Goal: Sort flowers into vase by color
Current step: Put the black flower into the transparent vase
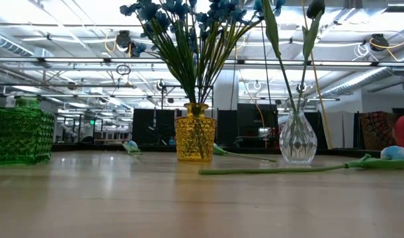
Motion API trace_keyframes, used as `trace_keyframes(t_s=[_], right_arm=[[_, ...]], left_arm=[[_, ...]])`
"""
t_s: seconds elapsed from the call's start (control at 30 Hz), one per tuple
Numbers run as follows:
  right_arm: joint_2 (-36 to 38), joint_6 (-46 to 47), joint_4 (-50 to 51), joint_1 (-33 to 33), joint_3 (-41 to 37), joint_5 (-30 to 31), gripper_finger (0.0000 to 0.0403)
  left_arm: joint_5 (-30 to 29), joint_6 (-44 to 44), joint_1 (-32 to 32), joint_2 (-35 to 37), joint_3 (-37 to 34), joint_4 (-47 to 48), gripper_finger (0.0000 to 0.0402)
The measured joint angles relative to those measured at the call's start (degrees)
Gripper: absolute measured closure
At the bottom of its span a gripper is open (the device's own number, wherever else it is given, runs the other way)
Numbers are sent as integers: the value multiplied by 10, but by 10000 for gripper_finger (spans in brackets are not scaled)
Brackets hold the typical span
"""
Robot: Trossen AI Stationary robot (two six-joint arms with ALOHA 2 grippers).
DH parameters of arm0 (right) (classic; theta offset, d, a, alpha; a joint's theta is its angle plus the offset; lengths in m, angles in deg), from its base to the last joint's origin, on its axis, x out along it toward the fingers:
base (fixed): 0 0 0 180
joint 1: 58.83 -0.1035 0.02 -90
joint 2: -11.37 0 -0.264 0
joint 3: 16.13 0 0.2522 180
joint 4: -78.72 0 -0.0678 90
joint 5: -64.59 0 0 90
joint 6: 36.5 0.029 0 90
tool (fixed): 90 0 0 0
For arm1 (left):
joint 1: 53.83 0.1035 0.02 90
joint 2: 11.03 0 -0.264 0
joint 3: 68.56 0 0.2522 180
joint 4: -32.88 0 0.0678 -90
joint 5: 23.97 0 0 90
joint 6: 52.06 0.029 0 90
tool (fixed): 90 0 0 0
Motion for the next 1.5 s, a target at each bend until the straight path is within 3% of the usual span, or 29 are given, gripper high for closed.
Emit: trace_keyframes(t_s=[0.3, 0.43, 0.53, 0.7, 0.83, 1.0, 1.1, 1.17, 1.33, 1.43, 1.5], right_arm=[[29, 2, 41, -22, 0, 3, 402], [60, 21, 77, -46, 0, 5, 402], [95, 36, 127, -79, 0, 44, 402], [137, 59, 232, -168, 1, 218, 402], [144, 117, 321, -236, 1, 347, 403], [146, 314, 507, -288, -23, 492, 403], [156, 496, 637, -303, -68, 499, 403], [183, 534, 616, -304, -130, 506, 403], [255, 509, 473, -276, -289, 483, 402], [298, 420, 335, -245, -358, 445, 402], [320, 311, 203, -217, -386, 378, 402]], left_arm=[[-8, 22, -18, 8, 0, 17, 141], [-28, -9, -40, 31, 0, 53, 89], [-53, -47, -59, 61, 0, 130, 79], [-94, -100, -100, 120, 0, 304, 77], [-171, -133, -142, 152, 0, 414, 77], [-289, -185, -187, 155, 0, 528, 77], [-328, -238, -200, 140, -2, 587, 77], [-338, -268, -208, 130, -7, 613, 77], [-349, -302, -219, 103, -13, 643, 77], [-358, -308, -221, 92, -13, 644, 77], [-358, -309, -221, 87, -13, 641, 77]])
